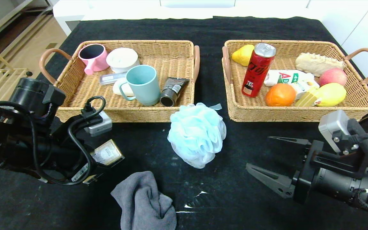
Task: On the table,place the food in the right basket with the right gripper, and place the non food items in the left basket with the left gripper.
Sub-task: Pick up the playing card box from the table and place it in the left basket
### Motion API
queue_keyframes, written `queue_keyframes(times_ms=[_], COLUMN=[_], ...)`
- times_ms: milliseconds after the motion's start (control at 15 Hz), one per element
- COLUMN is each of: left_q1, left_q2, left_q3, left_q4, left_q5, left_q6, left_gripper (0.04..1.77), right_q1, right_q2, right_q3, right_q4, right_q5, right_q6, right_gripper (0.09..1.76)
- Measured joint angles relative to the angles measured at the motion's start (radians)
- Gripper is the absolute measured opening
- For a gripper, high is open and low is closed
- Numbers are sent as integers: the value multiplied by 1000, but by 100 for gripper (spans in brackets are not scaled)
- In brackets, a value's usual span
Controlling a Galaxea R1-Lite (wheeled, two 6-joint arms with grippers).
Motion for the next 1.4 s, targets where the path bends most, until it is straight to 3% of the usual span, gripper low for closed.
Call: queue_keyframes(times_ms=[1000,1133,1400], left_q1=[-4,-6,-13], left_q2=[-71,-103,-144], left_q3=[-18,-17,-37], left_q4=[11,15,6], left_q5=[-3,-4,-16], left_q6=[-35,-71,-230], left_gripper=[102,102,101], right_q1=[3,4,13], right_q2=[1,-1,-14], right_q3=[5,6,6], right_q4=[0,0,1], right_q5=[0,0,0], right_q6=[3,3,5], right_gripper=[171,171,171])
